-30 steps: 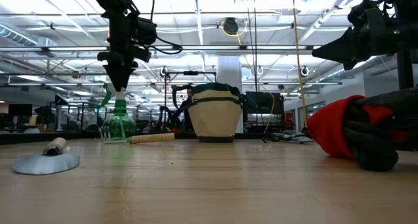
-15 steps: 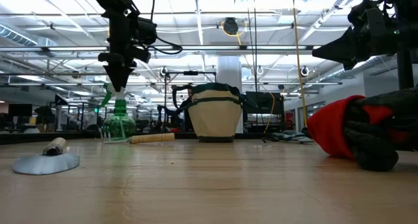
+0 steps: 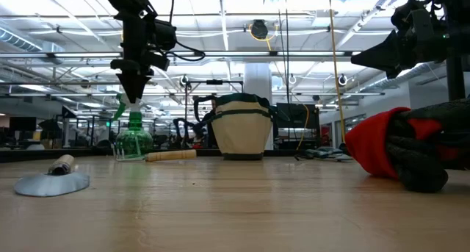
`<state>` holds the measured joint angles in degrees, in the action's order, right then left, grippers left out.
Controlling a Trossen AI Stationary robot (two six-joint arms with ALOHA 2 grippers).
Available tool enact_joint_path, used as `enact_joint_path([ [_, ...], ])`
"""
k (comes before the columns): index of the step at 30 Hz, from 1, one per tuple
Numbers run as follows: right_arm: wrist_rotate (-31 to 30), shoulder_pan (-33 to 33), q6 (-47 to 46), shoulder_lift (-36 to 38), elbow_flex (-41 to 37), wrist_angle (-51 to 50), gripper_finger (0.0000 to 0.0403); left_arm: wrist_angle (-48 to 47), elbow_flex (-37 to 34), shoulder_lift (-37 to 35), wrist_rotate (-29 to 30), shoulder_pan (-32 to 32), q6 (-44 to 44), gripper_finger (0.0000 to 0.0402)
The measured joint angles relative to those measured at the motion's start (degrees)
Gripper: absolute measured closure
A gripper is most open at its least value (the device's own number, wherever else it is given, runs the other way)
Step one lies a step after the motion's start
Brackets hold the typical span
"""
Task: Pick & Place Garden tools in Gardening bag
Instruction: Put the spray bottle into the gardening bag
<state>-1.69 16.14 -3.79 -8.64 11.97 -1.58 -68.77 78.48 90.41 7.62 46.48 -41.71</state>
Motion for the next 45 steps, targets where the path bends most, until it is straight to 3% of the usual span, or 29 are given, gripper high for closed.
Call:
enact_joint_path([
  [15,0.0,0.0,0.0,0.0,0.0,0.0,0.0403,-0.1,0.0,0.0,1.6,0.0,-3.2,0.0195],
  [27,0.0,0.0,0.0,0.0,0.0,0.0,0.0403,-0.5,0.2,-0.1,1.0,0.0,-3.3,0.0351],
  [40,0.0,0.0,0.0,0.0,0.0,0.0,0.0403,-0.2,0.1,-0.5,3.4,-1.4,-3.3,0.0343],
  [45,0.0,0.0,0.0,0.0,0.0,0.0,0.0403,-4.0,4.4,-1.1,3.6,-3.2,-1.8,0.035],
])
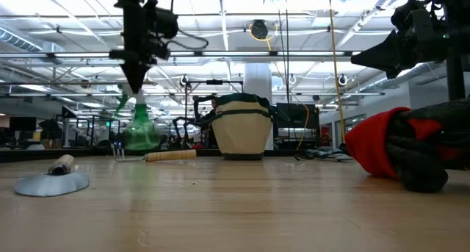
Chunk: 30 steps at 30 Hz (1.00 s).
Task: Pick & Place Garden tools in Gardening bag
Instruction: Put the spray bottle into the gardening bag
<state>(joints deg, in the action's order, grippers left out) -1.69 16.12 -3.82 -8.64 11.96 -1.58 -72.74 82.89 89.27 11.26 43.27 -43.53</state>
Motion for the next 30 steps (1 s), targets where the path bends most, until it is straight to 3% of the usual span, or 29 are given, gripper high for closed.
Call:
enact_joint_path([
  [5,0.0,0.0,0.0,0.0,0.0,0.0,0.0403,-3.9,9.1,0.0,-0.8,-3.1,3.6,0.0345],
  [16,0.0,0.0,0.0,0.0,0.0,0.0,0.0403,-3.2,27.8,0.0,-0.8,-10.4,10.3,0.0348],
  [23,0.0,0.0,0.0,0.0,0.0,0.0,0.0403,2.2,30.4,0.0,-0.8,-14.8,12.5,0.035],
  [30,0.0,0.0,0.0,0.0,0.0,0.0,0.0403,8.4,30.5,2.9,-0.8,-18.9,6.3,0.0346],
])
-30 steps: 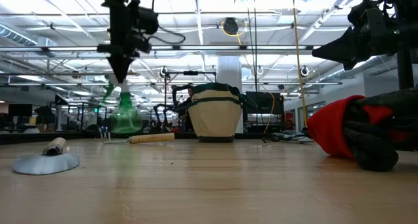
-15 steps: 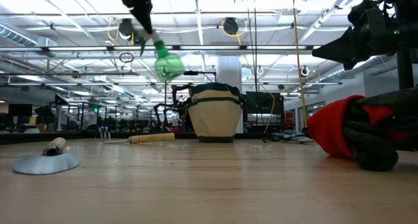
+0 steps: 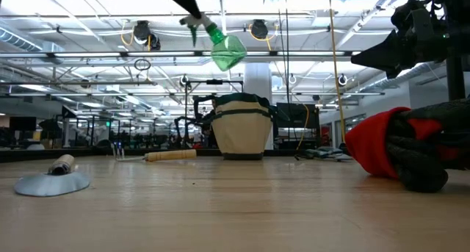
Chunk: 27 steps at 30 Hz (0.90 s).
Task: Pick & Place Garden tools in Gardening bag
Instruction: Put the spray bottle into the gardening bag
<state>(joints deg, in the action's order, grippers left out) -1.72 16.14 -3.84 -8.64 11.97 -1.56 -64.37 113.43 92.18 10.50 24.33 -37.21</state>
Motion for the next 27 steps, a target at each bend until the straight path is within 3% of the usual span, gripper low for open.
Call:
enact_joint_path([
  [10,0.0,0.0,0.0,0.0,0.0,0.0,0.0403,3.4,0.0,9.0,6.7,-1.3,-12.5,0.0343],
  [16,0.0,0.0,-1.5,0.0,0.0,0.0,0.0403,5.3,0.0,13.0,6.7,-1.3,-18.5,0.0347],
  [27,0.0,0.0,-1.5,0.0,0.0,0.0,0.0403,6.8,-0.1,15.3,4.5,-1.3,-21.6,0.0347],
])
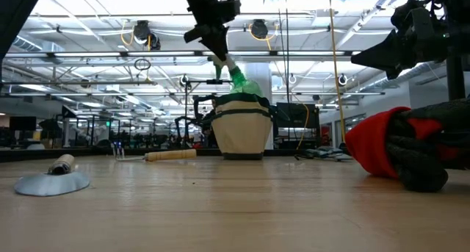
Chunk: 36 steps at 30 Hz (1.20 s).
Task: Pick & Place Garden tools in Gardening bag
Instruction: Put the spray bottle into the gardening bag
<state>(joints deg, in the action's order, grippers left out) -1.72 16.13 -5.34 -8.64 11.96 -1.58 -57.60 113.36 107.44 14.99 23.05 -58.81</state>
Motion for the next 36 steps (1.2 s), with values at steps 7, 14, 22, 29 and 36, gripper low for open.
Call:
enact_joint_path([
  [7,0.0,0.0,0.0,0.0,0.0,0.0,0.0403,-2.9,0.0,1.4,-0.1,0.9,-1.5,0.0339],
  [14,0.0,0.0,0.0,0.0,0.0,0.0,0.0403,-2.7,0.0,2.2,-4.4,3.5,1.2,0.0339],
  [22,0.0,0.0,0.0,0.0,0.0,0.0,0.0403,-2.5,0.0,3.5,-8.5,4.4,3.8,0.0343],
  [29,0.0,0.0,-0.2,0.0,0.0,0.0,0.0403,-2.0,0.0,5.5,-9.2,5.4,5.0,0.0333],
  [36,0.0,0.0,-1.5,-0.1,0.0,-0.2,0.0403,0.9,0.0,6.0,-9.1,6.8,5.3,0.0331],
])
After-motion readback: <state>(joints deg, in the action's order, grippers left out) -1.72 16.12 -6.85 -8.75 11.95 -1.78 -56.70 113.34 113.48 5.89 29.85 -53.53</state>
